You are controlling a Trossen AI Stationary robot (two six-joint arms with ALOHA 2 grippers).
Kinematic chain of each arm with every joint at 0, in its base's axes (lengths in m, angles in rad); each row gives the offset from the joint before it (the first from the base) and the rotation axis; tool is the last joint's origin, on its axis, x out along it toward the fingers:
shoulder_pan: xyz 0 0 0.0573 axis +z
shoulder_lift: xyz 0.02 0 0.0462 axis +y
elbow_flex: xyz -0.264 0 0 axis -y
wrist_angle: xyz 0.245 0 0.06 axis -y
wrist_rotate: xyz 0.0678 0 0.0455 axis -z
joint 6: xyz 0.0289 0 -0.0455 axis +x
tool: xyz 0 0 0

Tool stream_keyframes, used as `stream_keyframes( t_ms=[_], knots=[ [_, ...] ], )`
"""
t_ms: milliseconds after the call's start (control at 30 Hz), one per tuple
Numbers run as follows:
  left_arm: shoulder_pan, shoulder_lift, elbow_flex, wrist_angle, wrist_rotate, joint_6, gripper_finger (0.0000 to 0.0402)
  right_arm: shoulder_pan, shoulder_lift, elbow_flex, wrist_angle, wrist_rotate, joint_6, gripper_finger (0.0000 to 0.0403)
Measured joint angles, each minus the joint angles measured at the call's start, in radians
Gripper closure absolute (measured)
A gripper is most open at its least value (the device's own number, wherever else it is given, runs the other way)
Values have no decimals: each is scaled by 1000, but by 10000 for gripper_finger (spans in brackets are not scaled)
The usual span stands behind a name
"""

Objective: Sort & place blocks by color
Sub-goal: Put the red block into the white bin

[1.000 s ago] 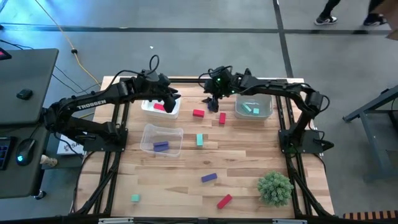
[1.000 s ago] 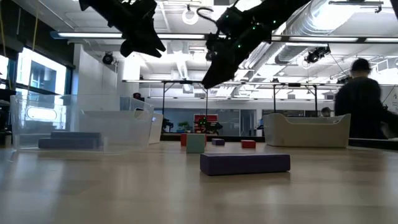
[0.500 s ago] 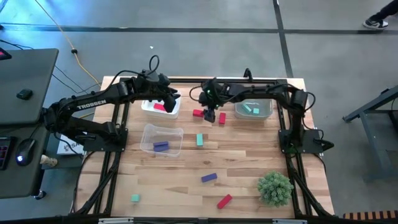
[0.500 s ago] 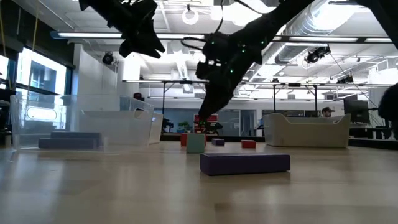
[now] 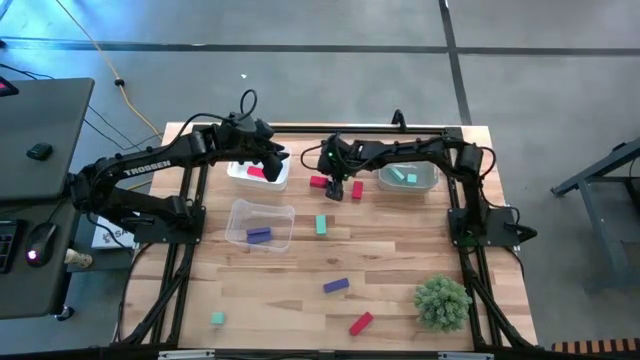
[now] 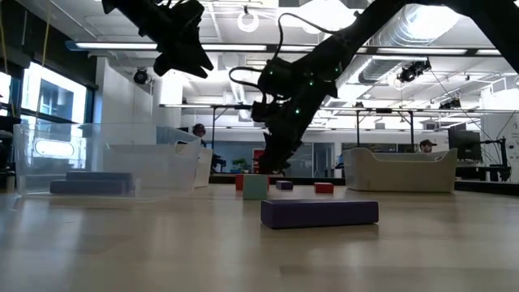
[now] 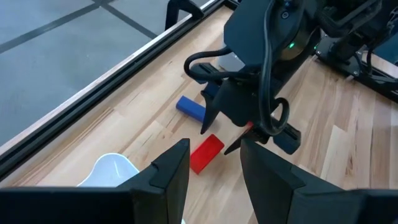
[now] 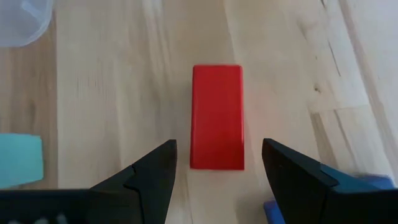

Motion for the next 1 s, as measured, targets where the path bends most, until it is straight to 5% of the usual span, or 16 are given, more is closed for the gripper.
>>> stream_keyframes(
  t_ms=[400, 767, 1000],
  knots=[
    [0, 0, 0, 0, 0, 0, 268, 8, 48, 0, 40, 22, 0, 182],
    [0, 0, 0, 0, -3, 0, 268, 12, 49, 0, 53, 22, 14, 291],
    [0, 0, 0, 0, -3, -54, 268, 14, 36, 0, 29, 17, 53, 295]
  ],
)
